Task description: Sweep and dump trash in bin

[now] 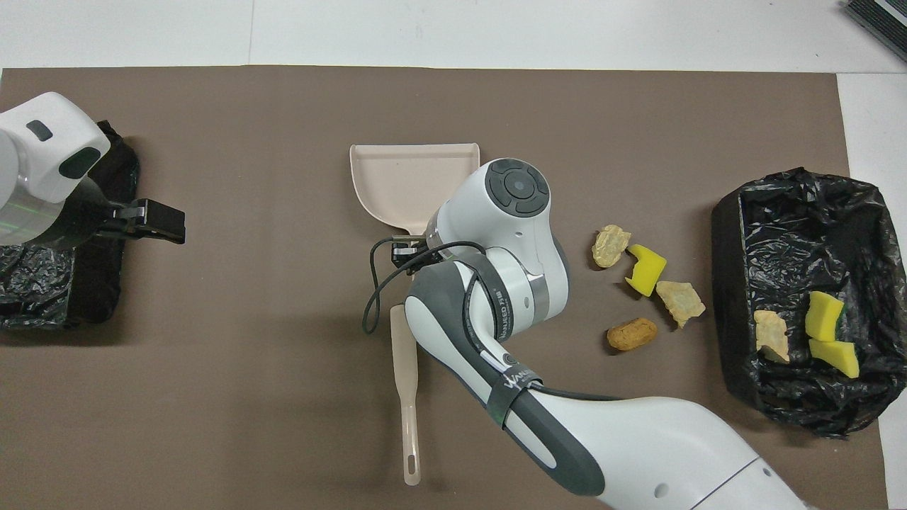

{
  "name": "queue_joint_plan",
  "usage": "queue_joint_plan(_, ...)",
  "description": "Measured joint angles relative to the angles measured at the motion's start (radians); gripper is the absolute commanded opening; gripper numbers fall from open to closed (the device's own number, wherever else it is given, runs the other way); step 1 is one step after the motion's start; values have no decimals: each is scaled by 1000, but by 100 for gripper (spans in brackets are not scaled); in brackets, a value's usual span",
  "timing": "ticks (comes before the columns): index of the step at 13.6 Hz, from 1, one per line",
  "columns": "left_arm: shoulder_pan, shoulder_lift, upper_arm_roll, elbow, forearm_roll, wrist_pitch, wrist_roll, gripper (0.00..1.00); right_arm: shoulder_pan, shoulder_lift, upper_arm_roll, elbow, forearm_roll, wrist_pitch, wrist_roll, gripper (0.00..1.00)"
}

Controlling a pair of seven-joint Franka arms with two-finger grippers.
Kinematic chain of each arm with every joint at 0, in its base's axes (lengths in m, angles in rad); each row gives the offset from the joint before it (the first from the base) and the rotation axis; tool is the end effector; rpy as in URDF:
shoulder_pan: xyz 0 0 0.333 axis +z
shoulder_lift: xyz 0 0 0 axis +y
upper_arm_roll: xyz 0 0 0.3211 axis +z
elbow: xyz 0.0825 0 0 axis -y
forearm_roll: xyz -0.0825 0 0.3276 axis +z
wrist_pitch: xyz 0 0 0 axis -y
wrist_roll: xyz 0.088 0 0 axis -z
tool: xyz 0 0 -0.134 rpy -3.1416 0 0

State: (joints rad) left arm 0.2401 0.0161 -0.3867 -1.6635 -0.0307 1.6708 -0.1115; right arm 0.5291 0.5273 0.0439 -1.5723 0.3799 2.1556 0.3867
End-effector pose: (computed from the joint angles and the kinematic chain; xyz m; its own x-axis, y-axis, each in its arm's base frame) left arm 0.5030 -0.0767 0.5651 0.9994 -0.0321 -0.0117 -0.0317 -0.9989 0.0355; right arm 0.5401 0.3712 0.3507 0.9937 -0.0044 -0.1119 -0.0405 -0.9458 -0.3223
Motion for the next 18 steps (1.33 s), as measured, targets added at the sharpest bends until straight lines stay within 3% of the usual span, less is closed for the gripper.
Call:
queue_joint_plan(1,0,1,0,0,0,-1,0,100,9,5,2,-6,0,30,1,0)
queue_joint_plan(2,0,1,0,0,0,-5,0,100,18,10,2,-8,0,48,1,12)
queue_joint_plan(3,0,1,0,0,0,-9,0,100,22,13,2,-10,0,55,1,99)
queue_joint_plan(7,12,1,8,7,1,23,-3,100,16,9,-6,-8,-10,48,1,100)
queue_joint_plan(10,28,1,10,9,1,21,-3,100,-39,-34,-16,5,-16,-26,0,100)
queue_joint_plan(13,28,-1,8,10,1,8,-3,100,-131,-134,-18,21,-59,-173,-6,100)
queue_joint_plan(18,29,-6,17,24,1,-10,-4,100,-322,-317,-20,34,-207,-461,-180,100)
